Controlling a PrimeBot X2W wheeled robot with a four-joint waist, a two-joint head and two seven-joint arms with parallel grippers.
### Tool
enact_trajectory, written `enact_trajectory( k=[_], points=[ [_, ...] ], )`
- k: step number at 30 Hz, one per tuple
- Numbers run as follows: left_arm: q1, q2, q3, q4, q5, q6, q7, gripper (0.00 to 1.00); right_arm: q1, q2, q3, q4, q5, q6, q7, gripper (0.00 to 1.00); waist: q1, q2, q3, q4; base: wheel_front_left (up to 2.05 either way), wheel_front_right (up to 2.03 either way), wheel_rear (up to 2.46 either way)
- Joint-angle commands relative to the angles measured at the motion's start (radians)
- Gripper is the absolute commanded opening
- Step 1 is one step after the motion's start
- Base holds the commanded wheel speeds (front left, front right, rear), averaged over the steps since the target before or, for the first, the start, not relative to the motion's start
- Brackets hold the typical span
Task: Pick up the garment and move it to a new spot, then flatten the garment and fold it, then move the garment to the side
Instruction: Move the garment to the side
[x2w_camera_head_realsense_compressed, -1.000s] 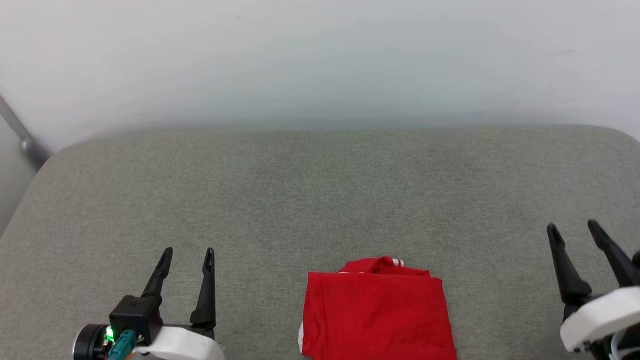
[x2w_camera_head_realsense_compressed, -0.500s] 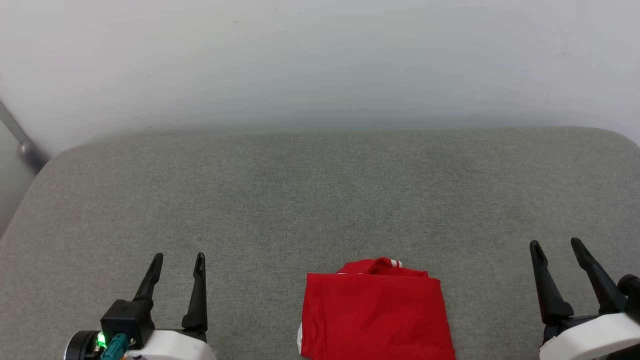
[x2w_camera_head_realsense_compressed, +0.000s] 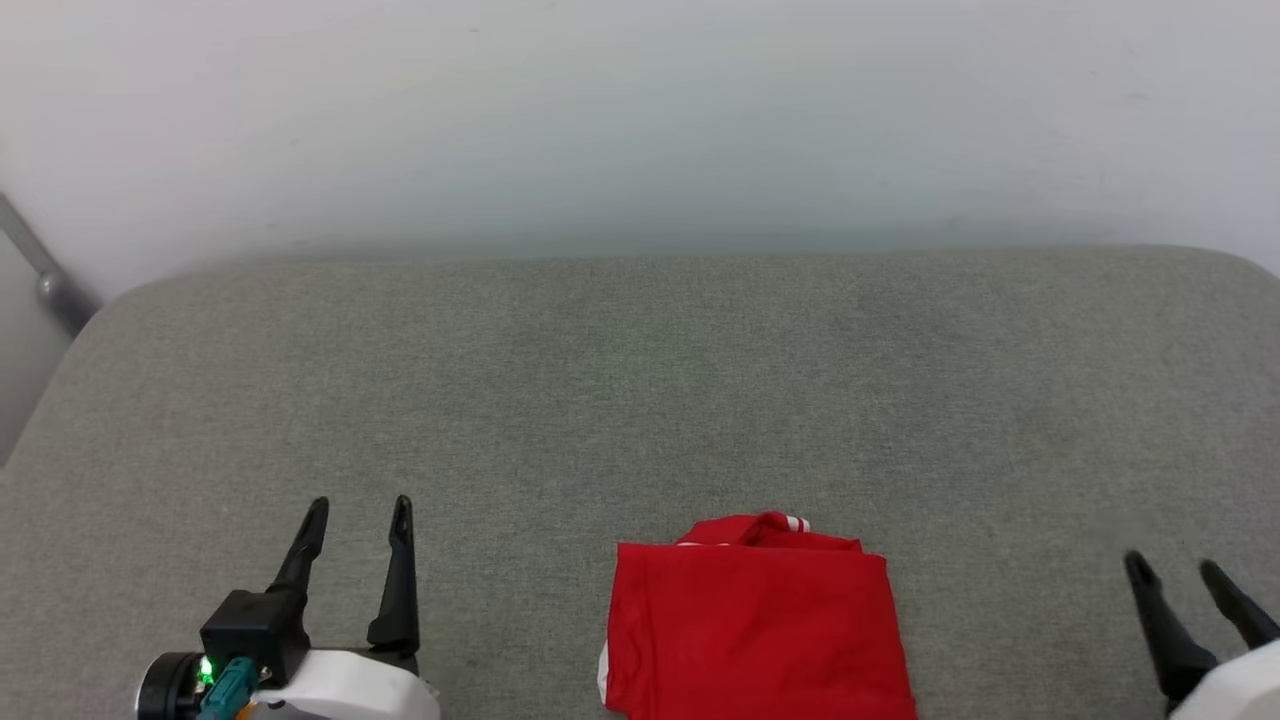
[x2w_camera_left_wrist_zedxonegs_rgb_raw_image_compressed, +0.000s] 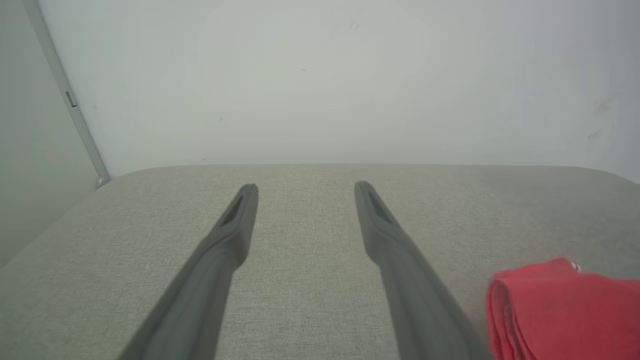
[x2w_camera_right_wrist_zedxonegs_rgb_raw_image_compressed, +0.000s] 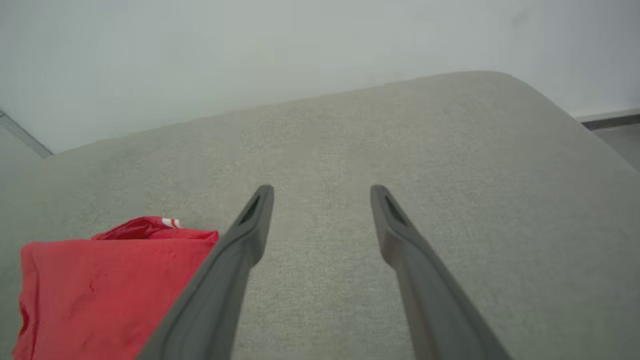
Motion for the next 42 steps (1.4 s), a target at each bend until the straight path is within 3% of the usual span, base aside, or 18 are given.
enact_trajectory(
  k=[1, 8, 13, 18, 23, 29, 33, 34, 35, 36, 37, 42],
  points=[
    [-0.018, -0.009, -0.001, 0.001, 0.006, -0.004, -0.004, 1.0, 0.021, -0.023, -0.038, 0.032, 0.025, 0.0, 0.049, 1.0, 0.0, 0.0, 0.001, 0.013, 0.0, 0.0, 0.0],
    [-0.029, -0.041, -0.004, 0.009, 0.015, -0.014, -0.007, 1.0, 0.005, -0.066, -0.196, 0.217, 0.209, 0.0, 0.384, 1.0, 0.0, 0.0, 0.005, 0.052, 0.0, 0.0, 0.0],
    [-0.041, -0.056, -0.006, 0.012, 0.02, -0.028, -0.008, 1.0, -0.061, 0.017, -0.269, 0.32, 0.371, 0.0, 0.649, 1.0, 0.0, 0.0, 0.022, 0.084, 0.0, 0.0, 0.0],
    [-0.074, -0.073, -0.008, 0.02, 0.032, -0.044, -0.008, 1.0, -0.133, 0.072, -0.277, 0.387, 0.541, 0.0, 0.803, 1.0, 0.0, 0.0, 0.062, 0.116, 0.0, 0.0, 0.0],
    [-0.104, -0.089, -0.007, 0.026, 0.045, -0.06, -0.009, 1.0, -0.221, 0.082, -0.243, 0.528, 0.712, 0.0, 0.878, 1.0, 0.0, 0.0, 0.091, 0.135, 0.0, 0.0, 0.0],
    [-0.124, -0.104, 0.0, 0.04, 0.063, -0.078, -0.009, 1.0, -0.316, 0.083, -0.184, 0.676, 0.887, 0.0, 0.858, 1.0, 0.0, 0.0, 0.116, 0.148, 0.0, 0.0, 0.0],
    [-0.13, -0.109, 0.005, 0.045, 0.07, -0.085, -0.009, 1.0, -0.346, 0.086, -0.148, 0.707, 0.935, 0.001, 0.848, 1.0, 0.0, 0.0, 0.125, 0.152, 0.0, 0.0, 0.0],
    [-0.133, -0.112, 0.007, 0.045, 0.072, -0.088, -0.008, 1.0, -0.353, 0.087, -0.134, 0.709, 0.947, 0.001, 0.843, 0.83, 0.0, 0.0, 0.127, 0.153, 0.0, 0.0, 0.0],
    [-0.134, -0.114, 0.01, 0.046, 0.073, -0.091, -0.008, 1.0, -0.356, 0.087, -0.12, 0.71, 0.955, 0.001, 0.841, 0.4, 0.0, 0.0, 0.127, 0.153, 0.0, 0.0, 0.0],
    [-0.135, -0.116, 0.012, 0.048, 0.076, -0.092, -0.008, 1.0, -0.356, 0.087, -0.106, 0.703, 0.954, 0.001, 0.838, 0.11, 0.0, 0.0, 0.127, 0.152, 0.0, 0.0, 0.0],
    [-0.135, -0.118, 0.014, 0.049, 0.078, -0.093, -0.008, 1.0, -0.355, 0.087, -0.093, 0.693, 0.952, 0.001, 0.832, 0.0, 0.0, 0.0, 0.126, 0.151, 0.0, 0.0, 0.0],
    [-0.116, -0.118, 0.025, 0.052, 0.087, -0.098, -0.008, 1.0, -0.339, 0.076, -0.031, 0.603, 0.886, 0.001, 0.788, 0.0, 0.0, 0.0, 0.108, 0.123, 0.0, 0.0, 0.0]
  ],
)
